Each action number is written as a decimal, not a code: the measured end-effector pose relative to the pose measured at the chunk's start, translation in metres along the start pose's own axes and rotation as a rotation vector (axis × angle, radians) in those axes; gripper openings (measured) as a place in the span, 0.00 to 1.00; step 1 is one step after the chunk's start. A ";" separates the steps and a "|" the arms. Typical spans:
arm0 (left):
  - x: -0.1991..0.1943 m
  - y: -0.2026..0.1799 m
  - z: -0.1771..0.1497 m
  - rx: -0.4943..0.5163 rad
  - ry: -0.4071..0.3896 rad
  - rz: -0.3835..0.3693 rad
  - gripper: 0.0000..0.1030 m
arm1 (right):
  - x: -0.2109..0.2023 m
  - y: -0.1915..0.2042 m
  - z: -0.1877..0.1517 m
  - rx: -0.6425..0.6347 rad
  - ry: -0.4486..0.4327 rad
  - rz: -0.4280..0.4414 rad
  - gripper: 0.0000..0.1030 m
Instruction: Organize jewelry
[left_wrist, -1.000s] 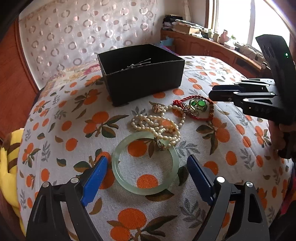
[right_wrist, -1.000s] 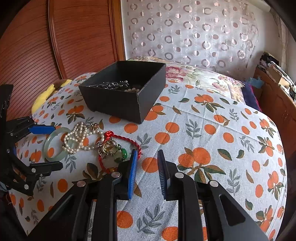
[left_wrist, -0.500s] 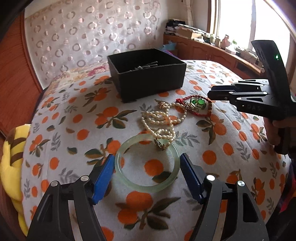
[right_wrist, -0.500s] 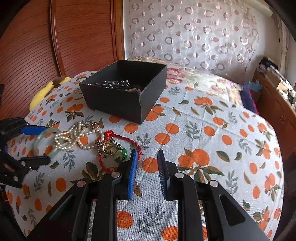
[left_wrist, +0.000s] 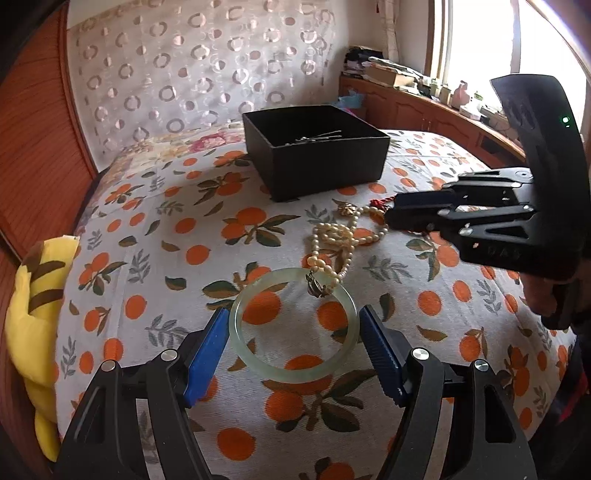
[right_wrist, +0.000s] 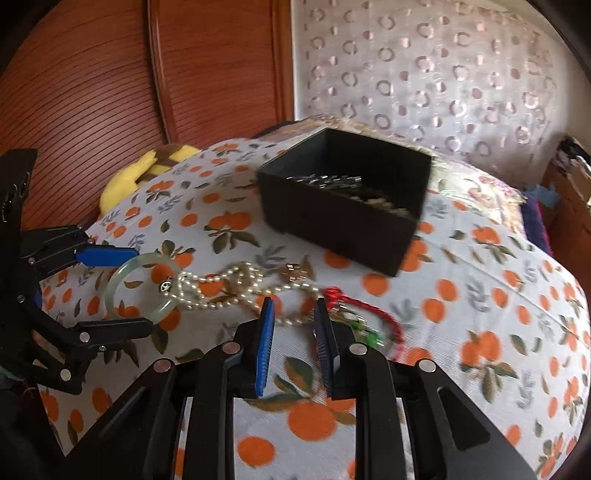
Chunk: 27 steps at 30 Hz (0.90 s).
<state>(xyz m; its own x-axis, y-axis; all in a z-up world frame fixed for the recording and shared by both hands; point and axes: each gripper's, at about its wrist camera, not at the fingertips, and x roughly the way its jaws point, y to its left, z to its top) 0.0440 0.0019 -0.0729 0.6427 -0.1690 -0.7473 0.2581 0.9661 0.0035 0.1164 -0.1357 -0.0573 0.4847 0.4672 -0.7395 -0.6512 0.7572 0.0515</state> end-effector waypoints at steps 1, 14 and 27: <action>0.000 0.002 0.000 -0.004 0.000 0.001 0.67 | 0.004 0.002 0.002 -0.003 0.009 0.014 0.23; 0.000 0.011 -0.003 -0.031 -0.009 0.015 0.67 | 0.022 0.018 0.008 -0.102 0.087 0.033 0.24; -0.013 0.025 0.006 -0.071 -0.066 0.046 0.67 | 0.013 0.028 0.005 -0.151 0.077 0.032 0.05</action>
<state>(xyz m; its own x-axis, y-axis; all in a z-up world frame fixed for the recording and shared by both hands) 0.0470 0.0272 -0.0592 0.6992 -0.1347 -0.7021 0.1772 0.9841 -0.0124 0.1074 -0.1055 -0.0623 0.4202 0.4492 -0.7885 -0.7488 0.6625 -0.0216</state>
